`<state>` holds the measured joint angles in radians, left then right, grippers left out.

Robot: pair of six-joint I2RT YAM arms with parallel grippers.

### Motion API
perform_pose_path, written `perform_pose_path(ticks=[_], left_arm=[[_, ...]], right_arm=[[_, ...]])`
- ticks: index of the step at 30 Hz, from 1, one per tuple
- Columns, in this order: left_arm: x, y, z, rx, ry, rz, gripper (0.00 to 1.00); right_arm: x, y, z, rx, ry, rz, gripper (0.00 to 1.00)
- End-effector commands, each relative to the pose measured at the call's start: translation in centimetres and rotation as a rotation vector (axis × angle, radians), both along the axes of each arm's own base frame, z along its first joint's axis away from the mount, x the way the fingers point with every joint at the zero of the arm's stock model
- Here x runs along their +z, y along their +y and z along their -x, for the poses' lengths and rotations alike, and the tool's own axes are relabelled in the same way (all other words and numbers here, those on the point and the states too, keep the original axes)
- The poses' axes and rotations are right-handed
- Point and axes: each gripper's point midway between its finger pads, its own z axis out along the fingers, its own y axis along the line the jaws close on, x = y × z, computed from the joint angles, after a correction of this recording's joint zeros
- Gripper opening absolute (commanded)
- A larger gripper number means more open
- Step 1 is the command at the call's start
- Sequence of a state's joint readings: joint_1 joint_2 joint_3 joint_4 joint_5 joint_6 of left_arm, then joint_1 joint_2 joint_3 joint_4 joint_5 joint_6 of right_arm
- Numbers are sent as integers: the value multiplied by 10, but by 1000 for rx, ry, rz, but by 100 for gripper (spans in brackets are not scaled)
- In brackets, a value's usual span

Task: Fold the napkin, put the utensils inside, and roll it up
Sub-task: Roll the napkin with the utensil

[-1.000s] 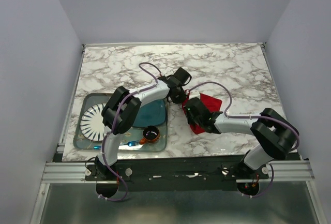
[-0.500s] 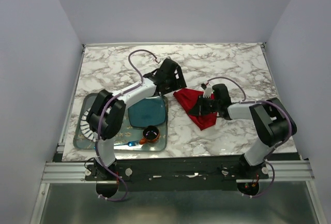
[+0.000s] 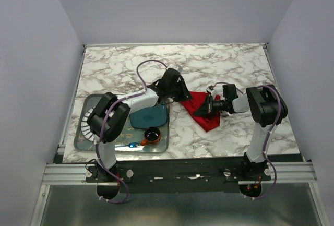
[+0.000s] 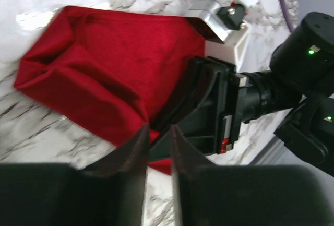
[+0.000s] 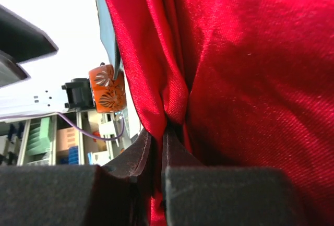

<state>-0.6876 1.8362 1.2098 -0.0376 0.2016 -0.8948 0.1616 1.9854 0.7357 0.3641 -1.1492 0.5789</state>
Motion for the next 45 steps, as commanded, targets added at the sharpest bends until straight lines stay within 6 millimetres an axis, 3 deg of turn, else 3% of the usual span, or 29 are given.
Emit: perform_pose_path(ticks=[1, 3, 8, 18, 23, 32, 39, 42, 43, 44, 45], left_arm=[[7, -34, -4, -87, -4, 159, 19], [-4, -37, -4, -86, 22, 163, 6], [-20, -35, -1, -71, 53, 155, 0], [-79, -27, 7, -33, 126, 104, 0], [-105, -10, 10, -5, 123, 19, 0], [-145, 8, 27, 13, 188, -82, 0], [-157, 7, 31, -3, 197, -101, 0], [-161, 5, 32, -8, 216, -108, 0], [-163, 6, 32, -7, 226, -115, 0], [-161, 4, 32, -9, 228, -116, 0], [-164, 6, 33, -7, 244, -119, 0]], right_arm=[[-19, -5, 14, -10, 146, 43, 2], [-20, -7, 11, -20, 147, 48, 2], [-21, -13, 6, -46, 134, 85, 3], [-17, -15, 0, -44, 106, 127, 5], [-13, -20, -8, -42, 83, 191, 8], [-2, -44, -23, -12, -6, 419, 45], [23, -48, -23, 5, -106, 468, 52], [33, -53, -20, 13, -231, 625, 57], [47, -47, -16, 20, -314, 675, 58], [44, -65, -24, -33, -376, 847, 61], [40, -69, -16, -29, -410, 919, 65]])
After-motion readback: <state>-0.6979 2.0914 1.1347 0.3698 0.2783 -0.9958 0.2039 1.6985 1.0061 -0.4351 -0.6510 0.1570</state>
